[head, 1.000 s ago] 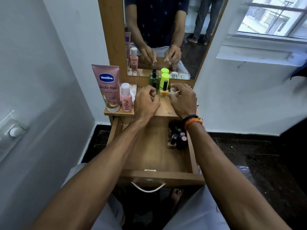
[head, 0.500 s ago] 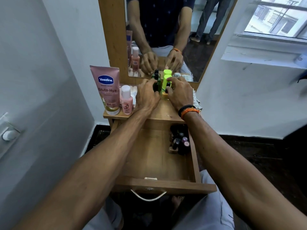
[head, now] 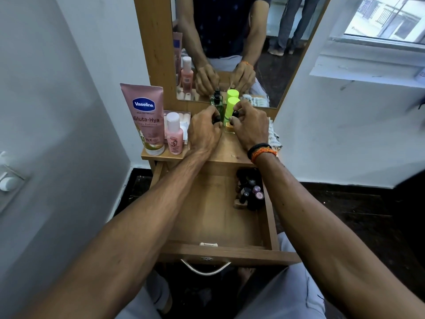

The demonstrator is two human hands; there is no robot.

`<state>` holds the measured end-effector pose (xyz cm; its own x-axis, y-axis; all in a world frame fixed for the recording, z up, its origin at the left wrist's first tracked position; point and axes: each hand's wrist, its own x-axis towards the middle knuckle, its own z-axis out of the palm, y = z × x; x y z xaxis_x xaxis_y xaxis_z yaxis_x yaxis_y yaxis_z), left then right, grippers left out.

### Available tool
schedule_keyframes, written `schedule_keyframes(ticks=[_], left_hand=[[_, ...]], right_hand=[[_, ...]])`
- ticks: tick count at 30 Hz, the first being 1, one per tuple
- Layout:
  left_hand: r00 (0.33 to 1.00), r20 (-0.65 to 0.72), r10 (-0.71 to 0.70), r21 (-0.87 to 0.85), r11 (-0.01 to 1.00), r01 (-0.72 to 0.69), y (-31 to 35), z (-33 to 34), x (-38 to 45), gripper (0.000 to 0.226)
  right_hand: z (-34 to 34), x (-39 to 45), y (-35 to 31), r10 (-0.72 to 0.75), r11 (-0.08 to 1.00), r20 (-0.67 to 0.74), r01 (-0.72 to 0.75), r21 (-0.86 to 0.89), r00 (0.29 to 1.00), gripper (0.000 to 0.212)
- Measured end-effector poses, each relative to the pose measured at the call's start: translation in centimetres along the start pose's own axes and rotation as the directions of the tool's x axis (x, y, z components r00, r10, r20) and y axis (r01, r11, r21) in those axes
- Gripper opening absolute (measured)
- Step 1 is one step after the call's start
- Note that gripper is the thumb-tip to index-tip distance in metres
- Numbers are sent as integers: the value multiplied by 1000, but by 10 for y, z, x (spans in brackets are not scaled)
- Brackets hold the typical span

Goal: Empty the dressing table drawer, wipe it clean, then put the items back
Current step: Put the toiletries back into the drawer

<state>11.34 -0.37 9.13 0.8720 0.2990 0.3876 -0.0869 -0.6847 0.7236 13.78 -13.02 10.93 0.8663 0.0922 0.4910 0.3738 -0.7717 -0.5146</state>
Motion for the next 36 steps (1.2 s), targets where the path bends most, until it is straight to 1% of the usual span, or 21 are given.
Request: schedule_keyframes(ticks=[5, 11, 15, 19, 22, 28, 32, 36], left_hand=[[1000, 3, 22, -21, 1000, -22, -2, -5, -10, 16], [996, -6, 86, -43, 995, -86, 2, -16, -25, 18], [991, -13, 134, -105, 985, -135, 4, -27, -43, 17], [987, 5, 159, -130, 979, -157, 5, -33, -69, 16], [984, 66, 166, -140, 978, -155, 4, -36, -89, 17], [962, 226, 151, -153, 981, -118, -1, -30, -119, 17], [934, 331, 136, -124, 987, -100, -7, -22, -132, 18], [892, 441, 103, -39, 995, -95, -10, -16, -141, 17]], right_hand=[[-6, -8, 3, 61, 996, -7, -61, 61, 998, 21], [-25, -28, 3, 94, 982, -84, -79, 170, 992, 22], [-43, -55, 5, 121, 970, -101, -96, 225, 987, 24], [-62, -92, 10, 181, 946, -99, -146, 290, 979, 22], [-71, -120, 14, 204, 939, -80, -172, 299, 976, 22], [-82, -155, 23, 222, 947, -21, -210, 244, 975, 20], [-80, -172, 31, 238, 955, 80, -248, 164, 968, 19], [-73, -184, 38, 242, 963, 166, -257, 77, 956, 19]])
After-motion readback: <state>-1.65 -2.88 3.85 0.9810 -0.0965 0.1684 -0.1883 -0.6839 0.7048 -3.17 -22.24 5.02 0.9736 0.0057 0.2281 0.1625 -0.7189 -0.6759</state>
